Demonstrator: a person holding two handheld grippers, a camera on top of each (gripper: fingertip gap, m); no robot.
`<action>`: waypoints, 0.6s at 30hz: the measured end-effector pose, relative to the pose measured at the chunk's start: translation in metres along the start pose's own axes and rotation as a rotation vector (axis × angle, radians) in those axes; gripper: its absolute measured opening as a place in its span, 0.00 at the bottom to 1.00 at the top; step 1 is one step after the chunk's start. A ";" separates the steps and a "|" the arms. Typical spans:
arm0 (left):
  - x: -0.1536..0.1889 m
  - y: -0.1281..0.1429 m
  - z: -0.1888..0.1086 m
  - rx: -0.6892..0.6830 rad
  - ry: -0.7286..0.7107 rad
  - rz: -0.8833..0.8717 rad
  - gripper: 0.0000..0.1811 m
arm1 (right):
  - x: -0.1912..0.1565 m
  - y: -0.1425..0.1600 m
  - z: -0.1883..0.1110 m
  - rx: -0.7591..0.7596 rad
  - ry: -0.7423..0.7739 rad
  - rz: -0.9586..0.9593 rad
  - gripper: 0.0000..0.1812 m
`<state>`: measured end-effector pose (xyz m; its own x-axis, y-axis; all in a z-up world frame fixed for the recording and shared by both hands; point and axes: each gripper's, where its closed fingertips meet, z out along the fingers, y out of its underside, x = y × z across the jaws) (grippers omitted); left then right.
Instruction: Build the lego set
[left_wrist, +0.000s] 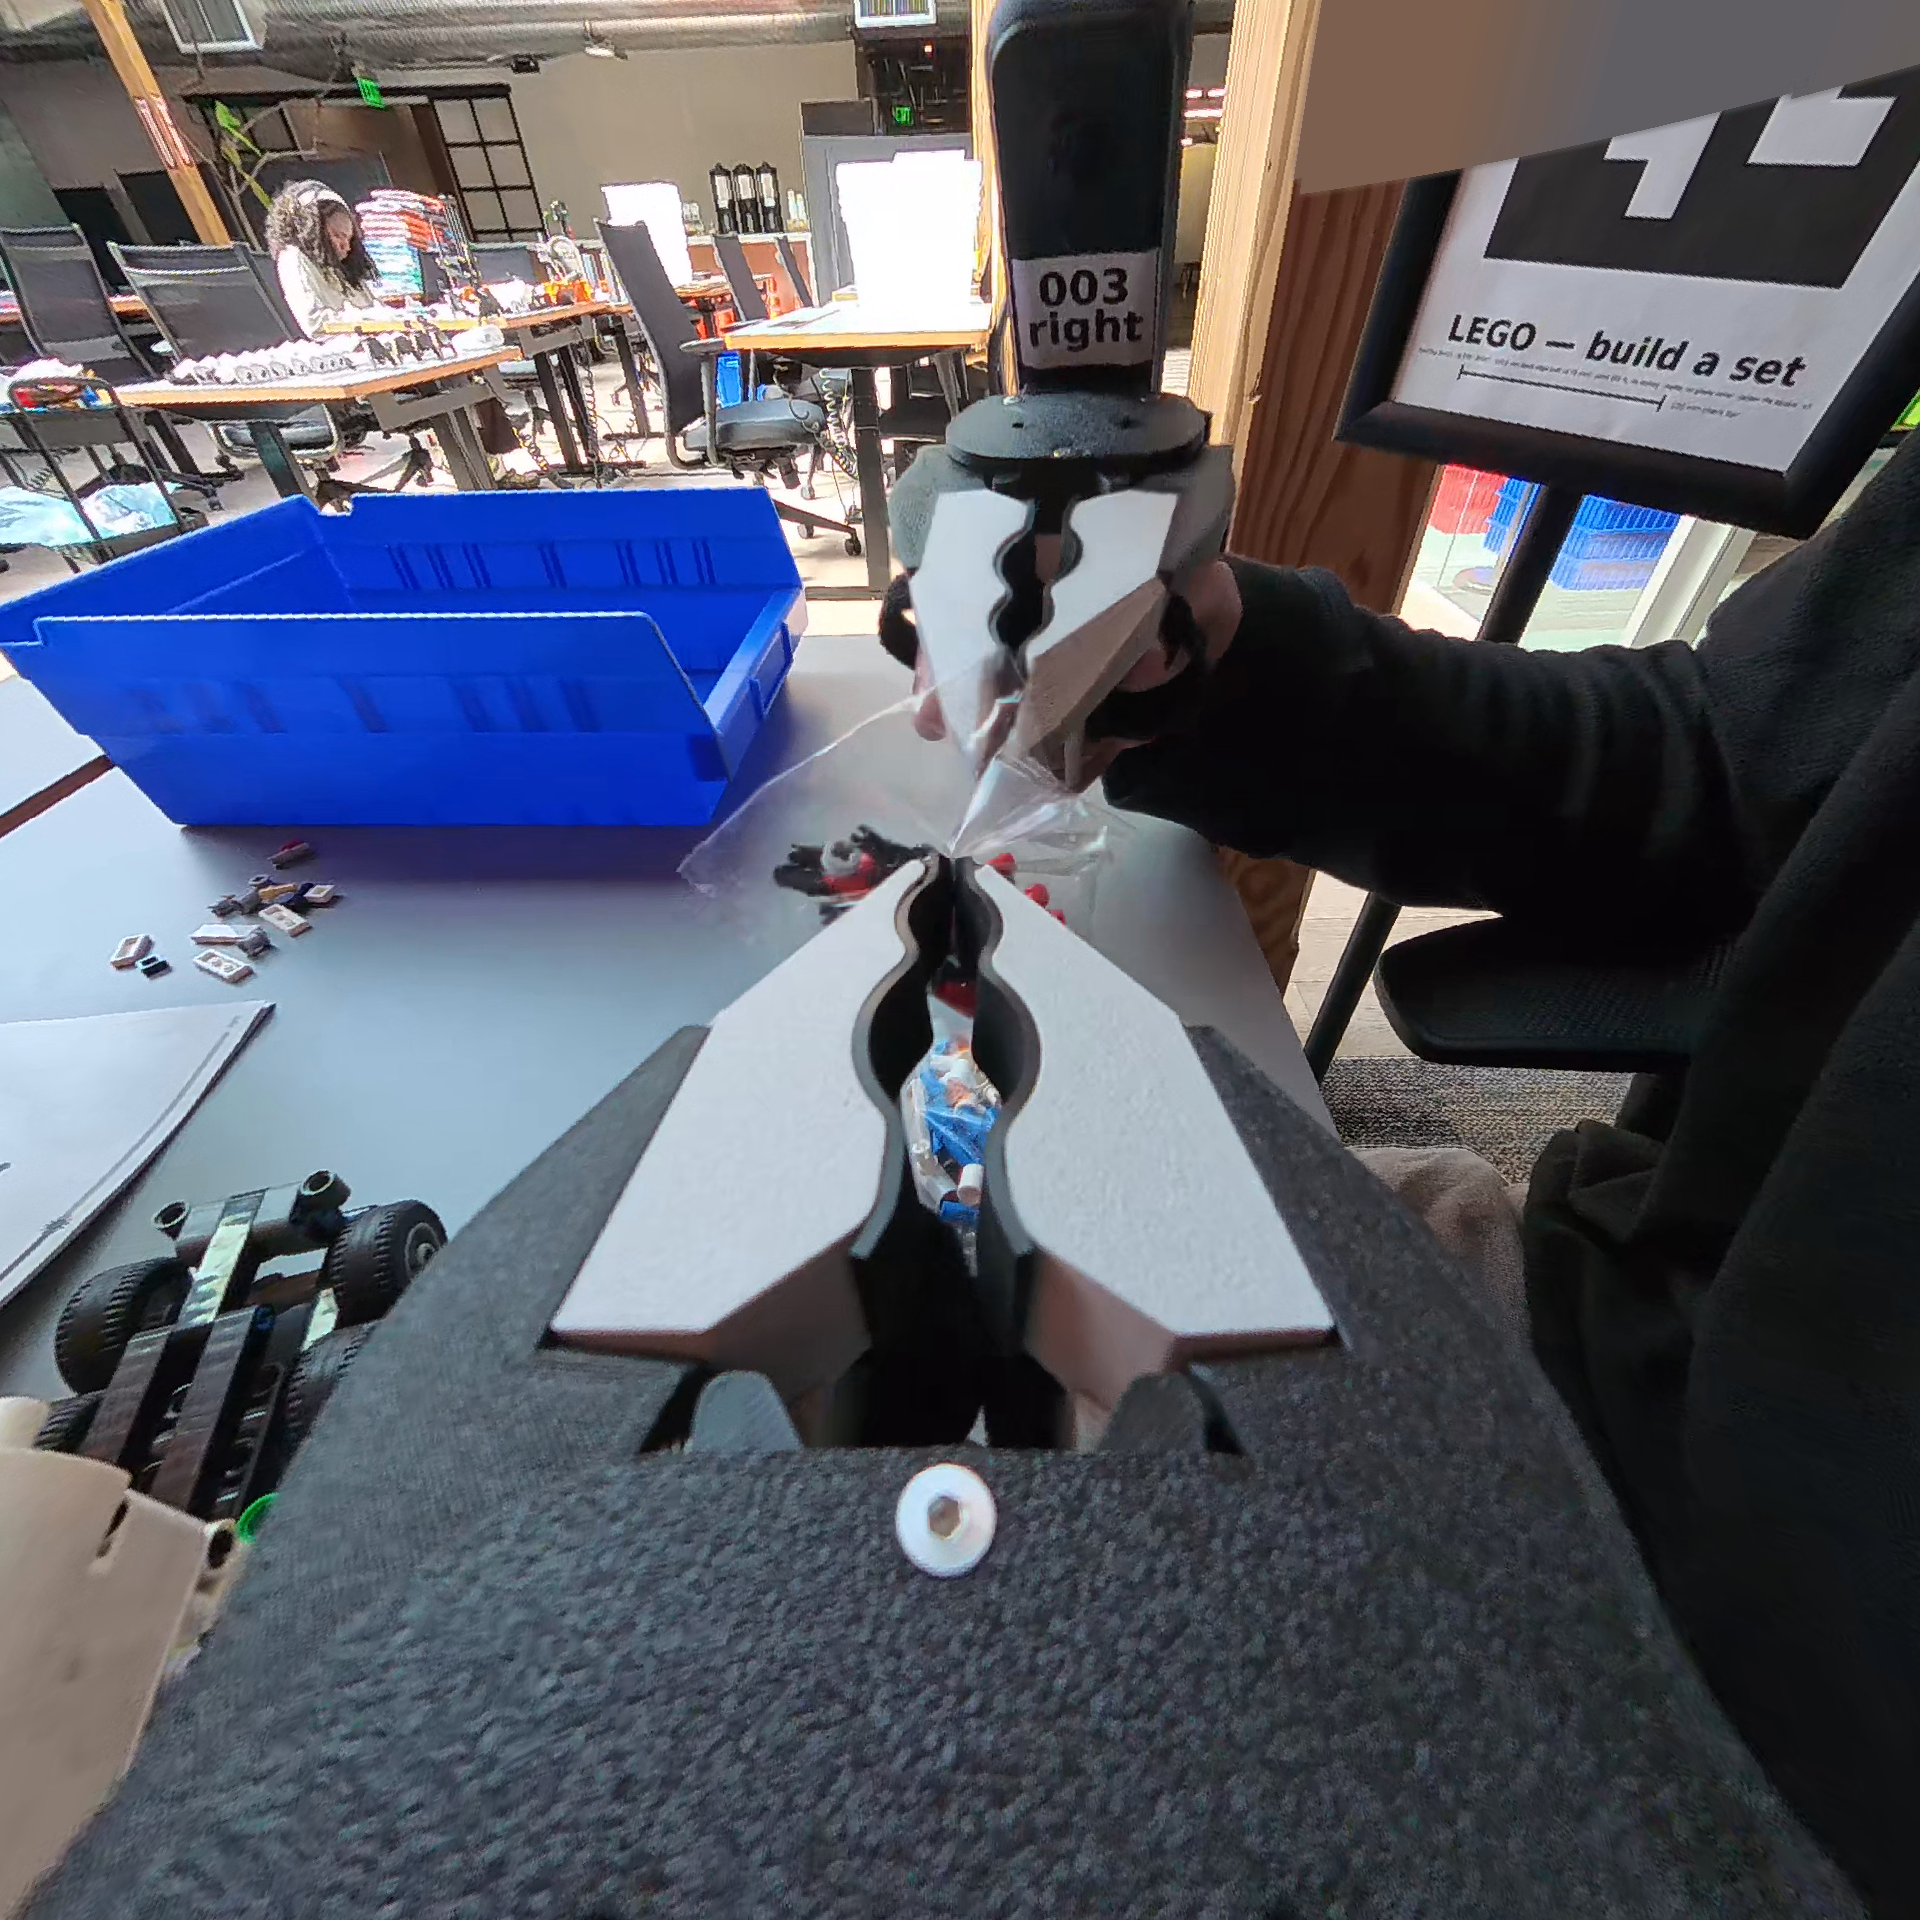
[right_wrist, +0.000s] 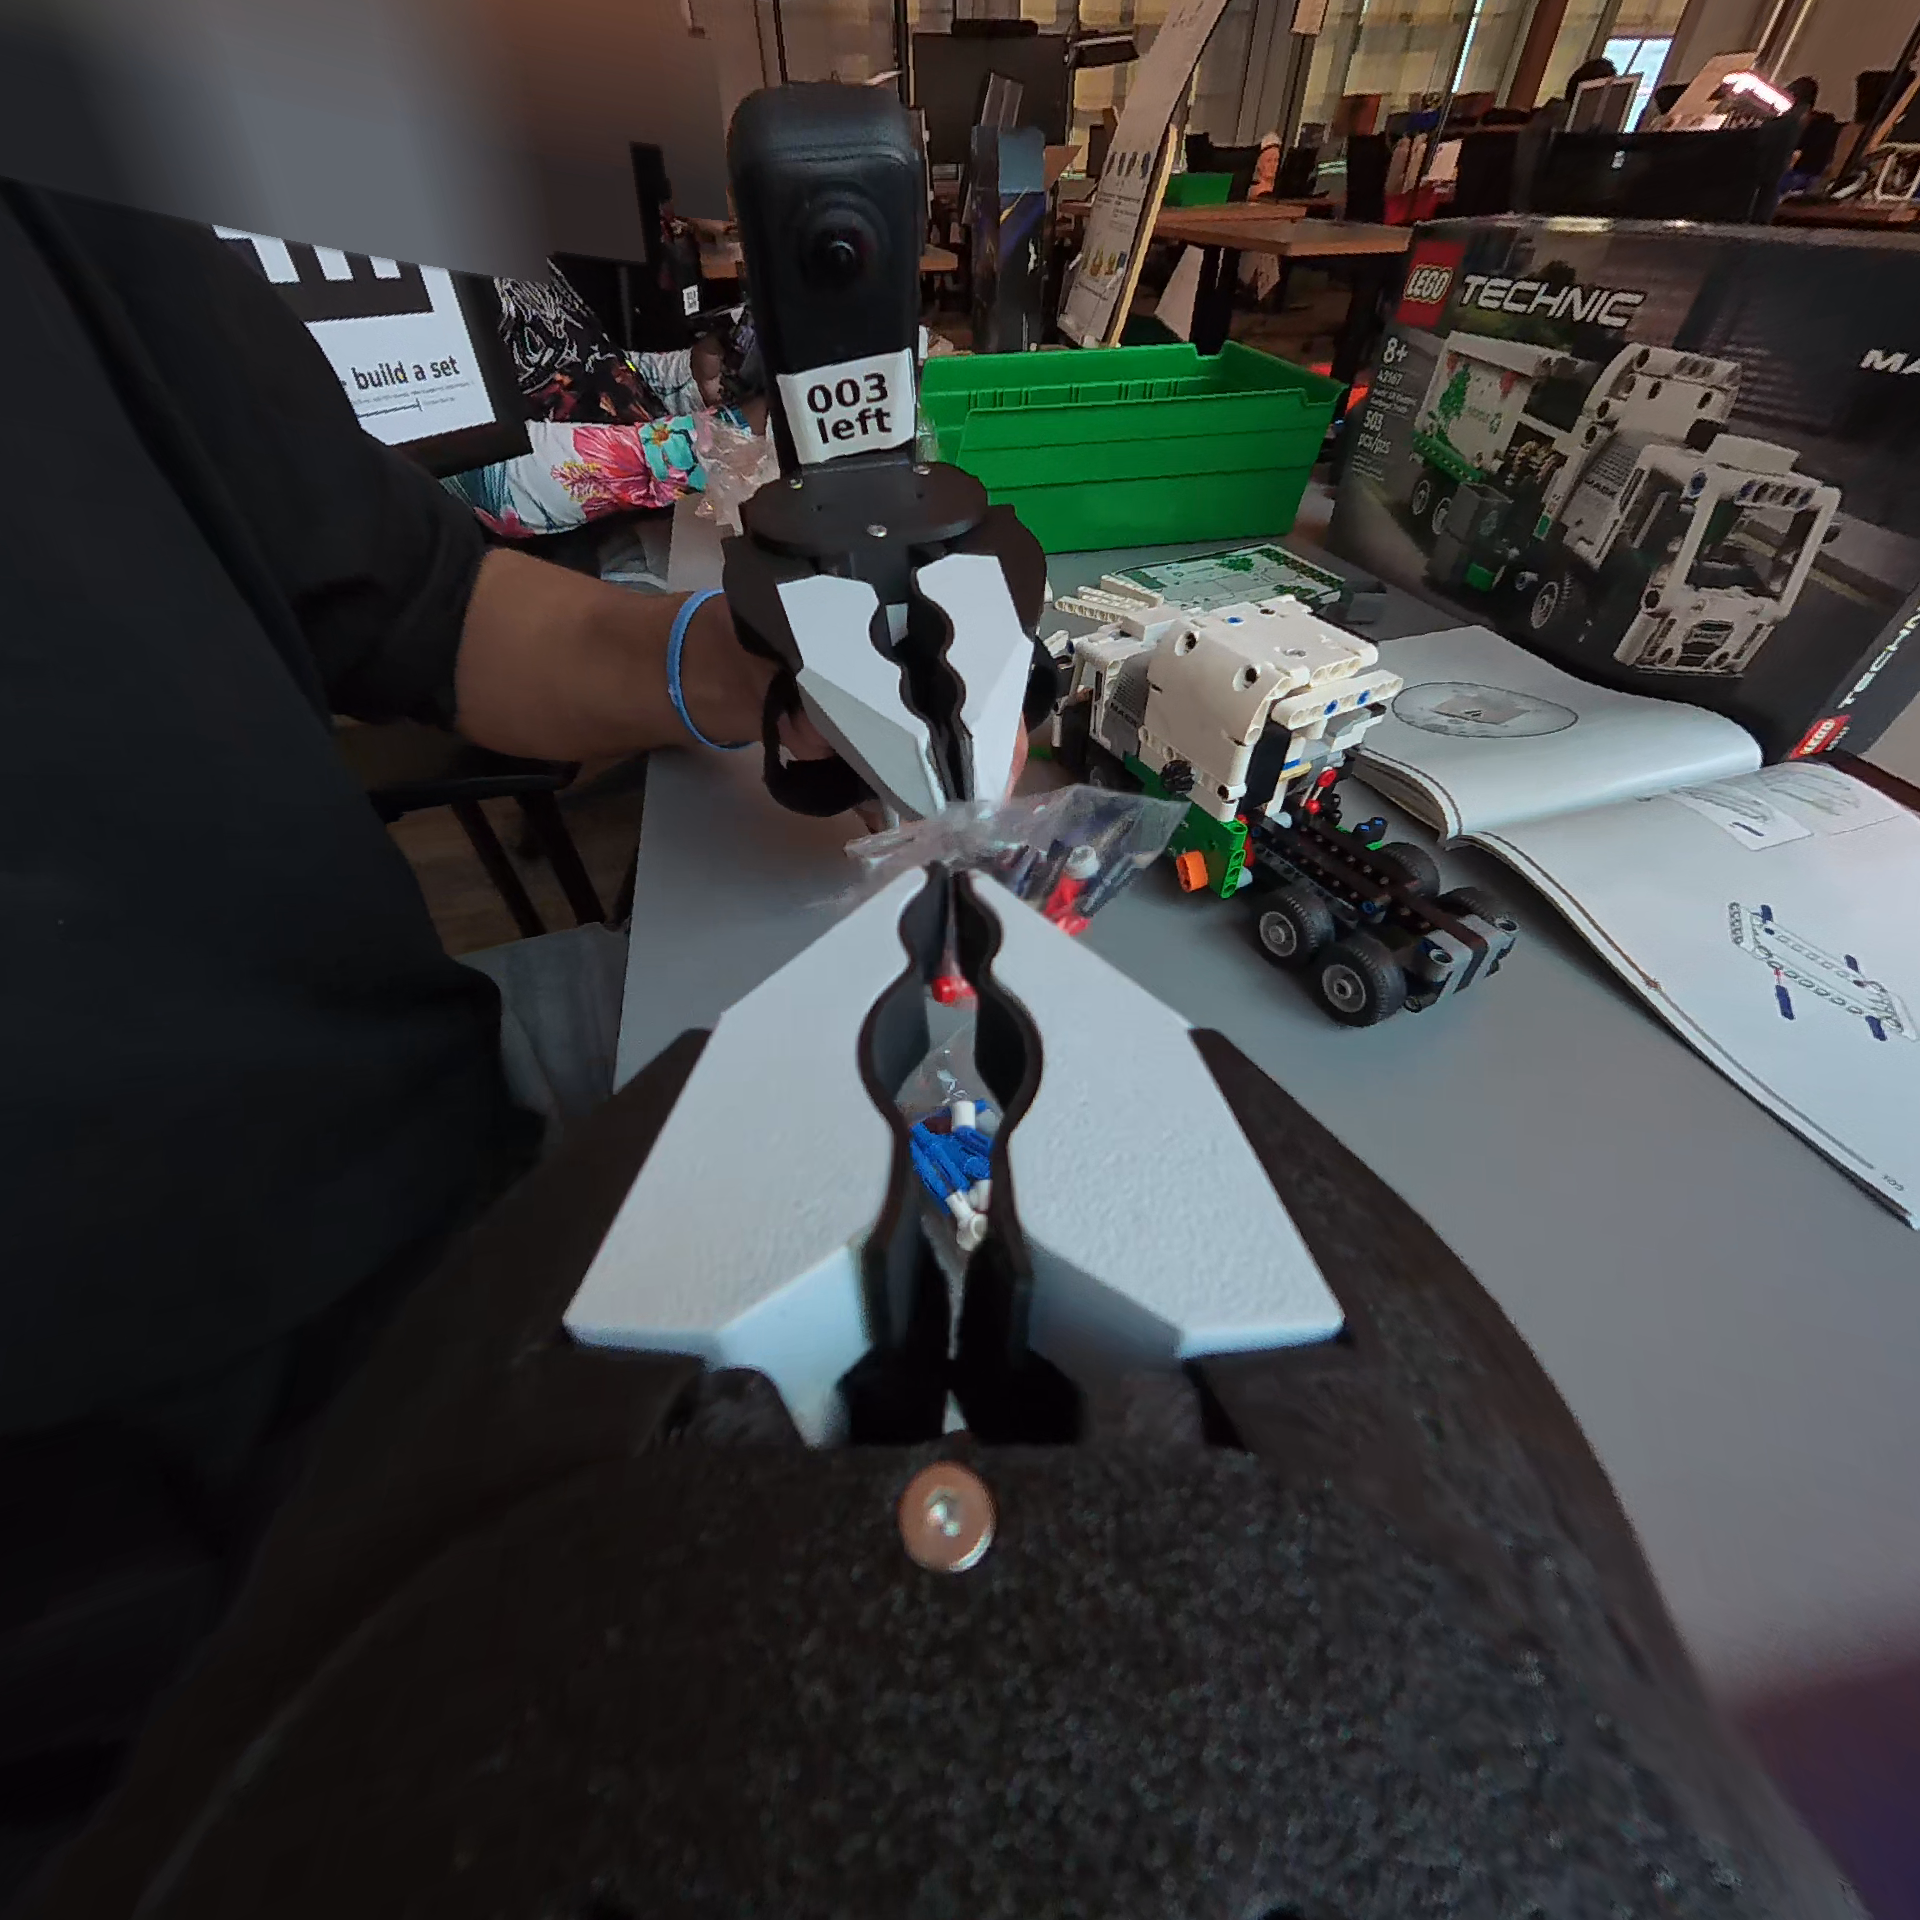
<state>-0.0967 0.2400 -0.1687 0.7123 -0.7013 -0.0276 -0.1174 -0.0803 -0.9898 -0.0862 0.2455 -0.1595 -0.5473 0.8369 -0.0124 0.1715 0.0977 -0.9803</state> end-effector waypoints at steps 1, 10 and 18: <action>0.000 0.000 0.000 -0.001 -0.002 -0.002 0.00 | 0.001 0.002 0.000 -0.005 0.008 -0.007 0.00; -0.008 0.004 -0.006 -0.001 -0.024 -0.017 0.00 | 0.014 0.009 -0.019 0.011 0.071 0.023 0.00; -0.019 0.001 -0.015 0.028 -0.054 -0.055 0.00 | 0.019 0.015 -0.028 0.007 0.099 0.051 0.00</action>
<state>-0.1209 0.2429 -0.1671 0.7535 -0.6572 0.0203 -0.0579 -0.0970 -0.9936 -0.0712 0.2777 -0.1690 -0.4542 0.8899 -0.0426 0.1913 0.0507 -0.9802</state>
